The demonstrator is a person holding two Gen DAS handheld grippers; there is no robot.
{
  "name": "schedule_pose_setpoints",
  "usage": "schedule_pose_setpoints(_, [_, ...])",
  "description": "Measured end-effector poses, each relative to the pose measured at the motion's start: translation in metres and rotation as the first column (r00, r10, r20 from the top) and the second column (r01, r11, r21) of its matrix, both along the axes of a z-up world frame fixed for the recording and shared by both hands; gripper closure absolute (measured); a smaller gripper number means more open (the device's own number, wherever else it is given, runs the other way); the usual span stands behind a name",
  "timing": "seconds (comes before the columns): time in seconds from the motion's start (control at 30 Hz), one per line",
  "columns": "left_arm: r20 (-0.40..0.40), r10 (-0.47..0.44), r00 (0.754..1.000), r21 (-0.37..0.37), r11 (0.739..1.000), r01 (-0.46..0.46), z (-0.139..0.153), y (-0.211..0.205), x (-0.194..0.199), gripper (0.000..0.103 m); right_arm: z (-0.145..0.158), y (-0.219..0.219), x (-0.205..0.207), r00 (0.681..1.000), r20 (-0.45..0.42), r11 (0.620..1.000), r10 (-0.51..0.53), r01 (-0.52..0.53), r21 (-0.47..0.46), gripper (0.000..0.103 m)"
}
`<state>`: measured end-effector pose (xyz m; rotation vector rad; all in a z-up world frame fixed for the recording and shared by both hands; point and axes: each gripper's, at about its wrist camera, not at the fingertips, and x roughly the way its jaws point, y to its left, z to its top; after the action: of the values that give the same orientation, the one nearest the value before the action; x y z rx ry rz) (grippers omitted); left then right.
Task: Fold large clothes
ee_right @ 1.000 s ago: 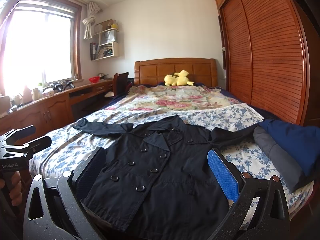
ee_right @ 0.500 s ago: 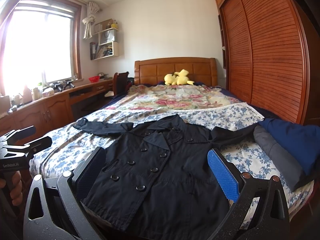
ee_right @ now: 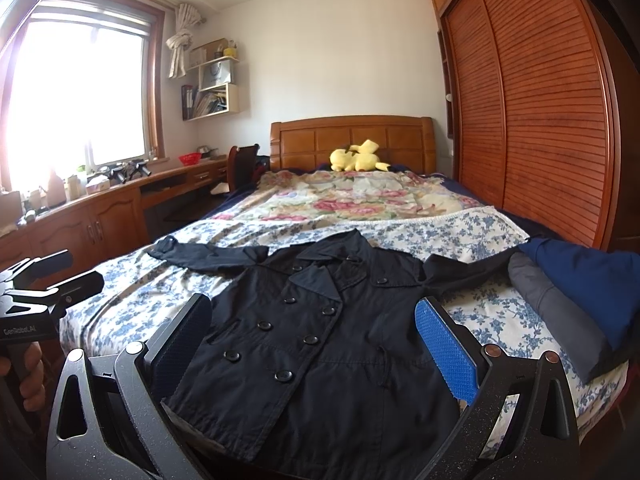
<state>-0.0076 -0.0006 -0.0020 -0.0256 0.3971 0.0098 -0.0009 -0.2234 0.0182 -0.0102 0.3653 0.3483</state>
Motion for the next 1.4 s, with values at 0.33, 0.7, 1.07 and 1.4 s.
schedule_pose_setpoints(0.33, [0.006,-0.007,1.000,-0.002,1.000,0.007,0.003,-0.001,-0.005,0.000,0.000,0.003,-0.003,1.000,-0.001,1.000,0.003,-0.003,0.002,0.000])
schedule_pose_setpoints(0.7, [0.009,-0.005,1.000,-0.002,1.000,0.005,0.004,0.000,-0.005,0.000,0.001,0.003,-0.003,1.000,-0.002,1.000,0.005,-0.005,0.003,0.000])
schedule_pose_setpoints(1.07, [-0.023,0.025,0.999,0.002,1.000,-0.025,-0.005,0.007,0.004,0.000,-0.003,0.013,-0.003,0.999,-0.001,0.999,0.032,-0.032,-0.003,0.000])
schedule_pose_setpoints(1.4, [-0.103,0.047,0.994,-0.003,0.999,-0.047,-0.042,0.024,0.032,0.000,-0.031,0.027,0.031,0.996,-0.048,0.997,0.074,-0.075,-0.011,0.000])
